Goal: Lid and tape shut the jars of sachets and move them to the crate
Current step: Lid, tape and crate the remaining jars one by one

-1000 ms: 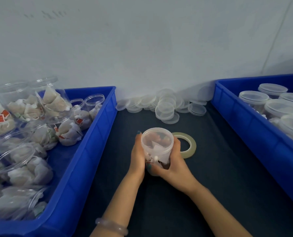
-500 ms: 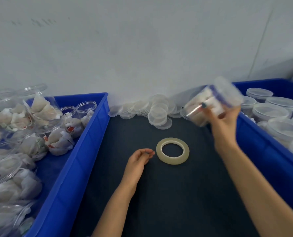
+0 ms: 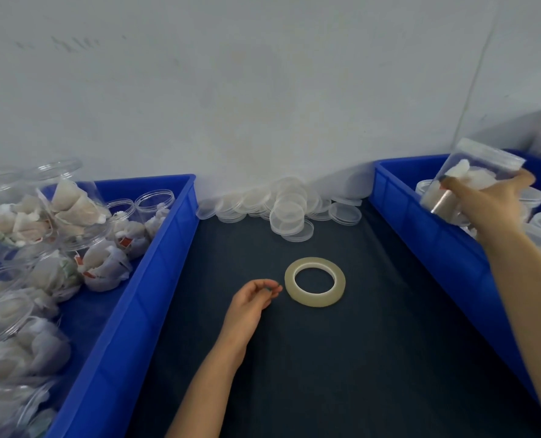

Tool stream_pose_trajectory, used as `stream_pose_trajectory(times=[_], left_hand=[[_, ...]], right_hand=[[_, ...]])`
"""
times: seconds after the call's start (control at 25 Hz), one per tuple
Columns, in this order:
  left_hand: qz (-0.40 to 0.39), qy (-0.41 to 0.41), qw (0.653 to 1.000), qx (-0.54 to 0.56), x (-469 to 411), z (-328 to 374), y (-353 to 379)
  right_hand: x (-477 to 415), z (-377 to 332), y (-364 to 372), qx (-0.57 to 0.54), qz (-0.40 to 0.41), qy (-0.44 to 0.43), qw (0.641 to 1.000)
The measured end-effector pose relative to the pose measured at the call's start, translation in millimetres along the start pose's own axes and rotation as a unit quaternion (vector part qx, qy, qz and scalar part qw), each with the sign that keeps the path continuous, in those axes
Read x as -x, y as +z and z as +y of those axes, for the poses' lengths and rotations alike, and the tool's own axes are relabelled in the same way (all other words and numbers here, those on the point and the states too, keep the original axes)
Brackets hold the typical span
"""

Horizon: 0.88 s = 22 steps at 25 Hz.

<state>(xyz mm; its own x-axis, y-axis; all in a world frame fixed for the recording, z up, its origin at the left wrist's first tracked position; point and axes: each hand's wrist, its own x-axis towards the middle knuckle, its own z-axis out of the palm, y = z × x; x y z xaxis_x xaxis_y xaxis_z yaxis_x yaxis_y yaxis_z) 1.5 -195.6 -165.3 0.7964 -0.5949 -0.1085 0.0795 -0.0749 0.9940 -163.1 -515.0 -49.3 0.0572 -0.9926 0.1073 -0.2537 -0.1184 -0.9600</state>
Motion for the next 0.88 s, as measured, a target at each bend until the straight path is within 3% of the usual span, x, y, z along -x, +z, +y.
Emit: stream_pose_trajectory(times=[0.2, 0.36, 0.6, 0.76, 0.88], left_hand=[[-0.003, 0.005, 1.000, -0.002, 1.0, -1.2, -0.3], [-0.004, 0.009, 1.000, -0.008, 1.2, -1.2, -0.5], [-0.004, 0.006, 1.000, -0.023, 3.3, -0.9, -1.9], [-0.006, 0.007, 1.000, -0.029, 3.0, -2.6, -2.8], [-0.010, 0.012, 0.999, -0.050, 4.9, -0.1, -1.9]], right_hand=[[-1.9, 3.2, -2.4, 0.071, 0.046, -0.062, 0.995], [-7.4, -1.0, -14.0, 0.200, 0.084, -0.074, 0.973], [-1.9, 1.4, -15.3, 0.296, 0.034, -0.060, 0.953], [-8.9, 13.3, -13.2, 0.268, -0.008, -0.070, 0.961], [-22.3, 20.8, -7.0, 0.326, -0.029, -0.047, 0.944]])
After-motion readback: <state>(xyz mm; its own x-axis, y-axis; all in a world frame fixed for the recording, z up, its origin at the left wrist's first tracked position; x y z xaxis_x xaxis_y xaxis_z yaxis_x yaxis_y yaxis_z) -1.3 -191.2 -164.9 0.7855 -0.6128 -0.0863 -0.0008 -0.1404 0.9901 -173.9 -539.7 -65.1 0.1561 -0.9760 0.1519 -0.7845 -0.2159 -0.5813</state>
